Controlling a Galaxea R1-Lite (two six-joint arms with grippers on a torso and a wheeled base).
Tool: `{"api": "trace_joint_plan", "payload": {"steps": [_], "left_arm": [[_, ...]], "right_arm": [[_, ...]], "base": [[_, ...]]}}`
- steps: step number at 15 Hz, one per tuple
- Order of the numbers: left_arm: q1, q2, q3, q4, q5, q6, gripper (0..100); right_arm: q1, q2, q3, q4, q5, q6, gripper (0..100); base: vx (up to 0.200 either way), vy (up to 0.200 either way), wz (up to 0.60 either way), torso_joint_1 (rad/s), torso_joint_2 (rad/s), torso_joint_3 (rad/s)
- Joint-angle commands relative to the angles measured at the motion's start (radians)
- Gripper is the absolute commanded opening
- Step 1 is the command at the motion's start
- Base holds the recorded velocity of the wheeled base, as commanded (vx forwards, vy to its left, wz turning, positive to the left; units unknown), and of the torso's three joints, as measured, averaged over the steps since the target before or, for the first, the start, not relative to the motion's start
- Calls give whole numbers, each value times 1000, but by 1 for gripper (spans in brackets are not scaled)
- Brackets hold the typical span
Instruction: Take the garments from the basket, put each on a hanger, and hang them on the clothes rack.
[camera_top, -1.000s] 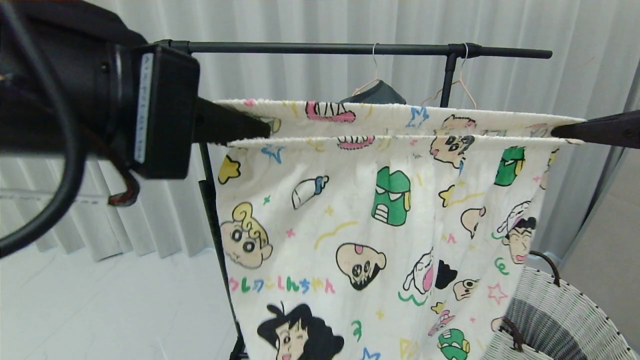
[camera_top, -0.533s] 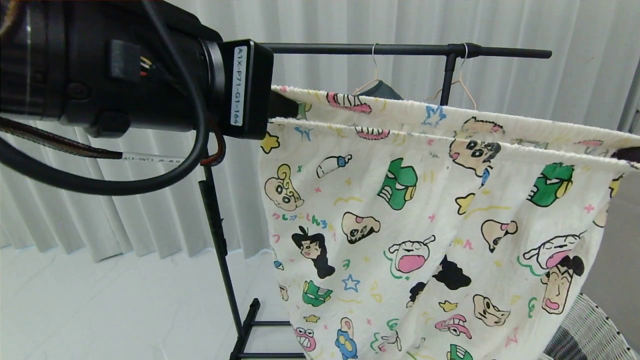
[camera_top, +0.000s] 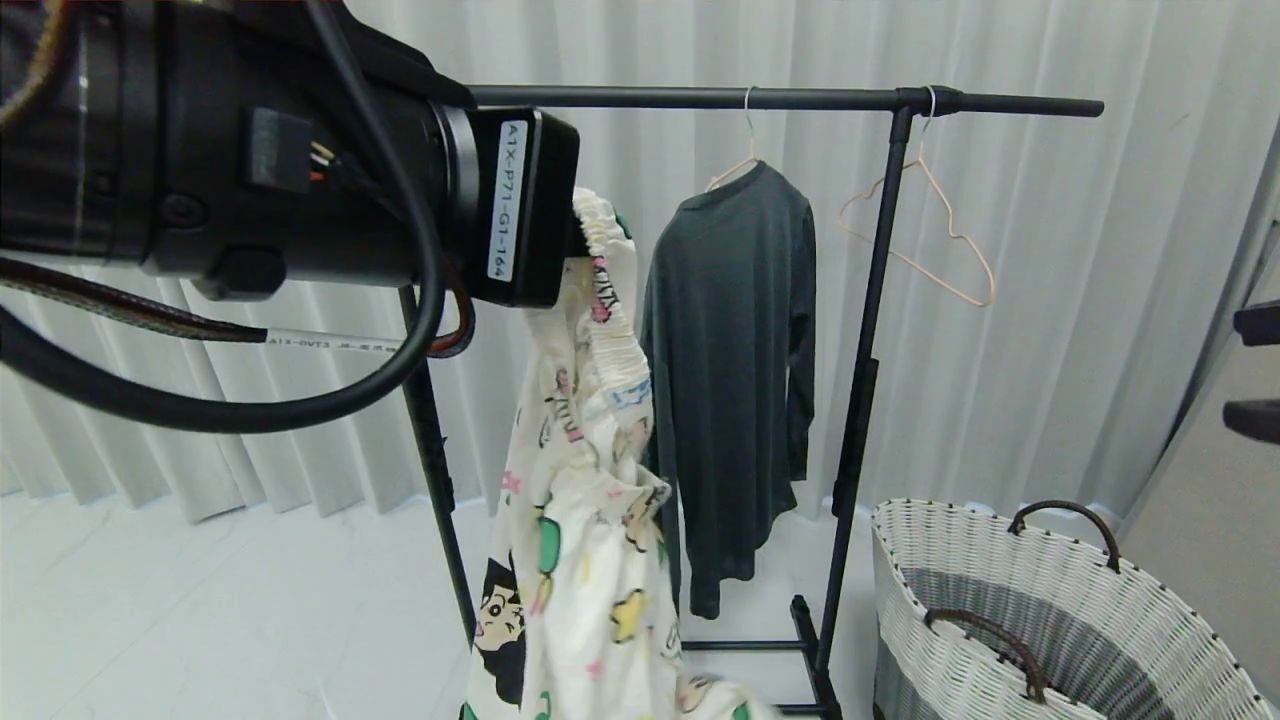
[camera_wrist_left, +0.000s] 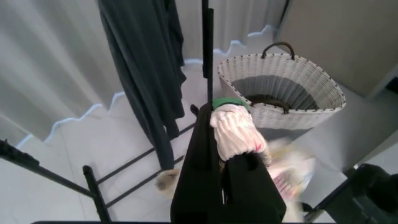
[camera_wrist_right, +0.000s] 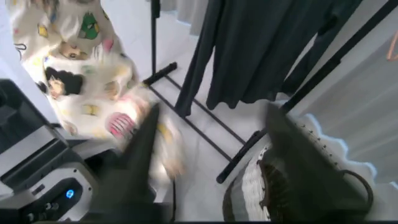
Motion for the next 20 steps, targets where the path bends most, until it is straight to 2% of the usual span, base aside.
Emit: {"api": "trace_joint_plan", "payload": {"steps": [1, 2, 5, 6, 9, 11, 13, 15, 16, 20], "left_arm": [[-6, 3, 8, -1, 7, 3, 0], [-6, 3, 12, -1, 53, 6, 0], [-4, -3, 69, -1, 238, 50, 0], [-1, -6, 91, -2, 283, 52, 0], [16, -4, 106, -2, 384, 50, 0], [14, -6, 114, -2, 459, 52, 0], [14, -7, 114, -2, 472, 52, 0], [14, -16, 117, -2, 475, 52, 0], [14, -20, 120, -2, 475, 52, 0], [13, -41, 154, -2, 475, 53, 0]], "right_arm": [[15, -7, 34, -7, -9, 0, 100], [-2, -7, 47, -14, -67, -1, 100], [-99, 13, 86, -8, -349, -3, 100], [-154, 20, 113, -10, -402, -4, 100], [-278, 22, 173, -42, -428, -35, 100], [-326, -3, 228, -51, -560, -173, 100], [-327, -3, 250, -99, -561, -182, 100], [-327, 10, 276, -215, -472, -153, 100], [-327, 10, 274, -226, -445, -147, 100], [-327, 8, 274, -228, -440, -136, 100]], "base": [[0, 0, 0, 0, 0, 0], [0, 0, 0, 0, 0, 0], [0, 0, 0, 0, 0, 0], [0, 0, 0, 0, 0, 0], [0, 0, 0, 0, 0, 0], [0, 0, 0, 0, 0, 0], [0, 0, 0, 0, 0, 0], [0, 0, 0, 0, 0, 0], [0, 0, 0, 0, 0, 0], [0, 0, 0, 172, -340, -188]]}}
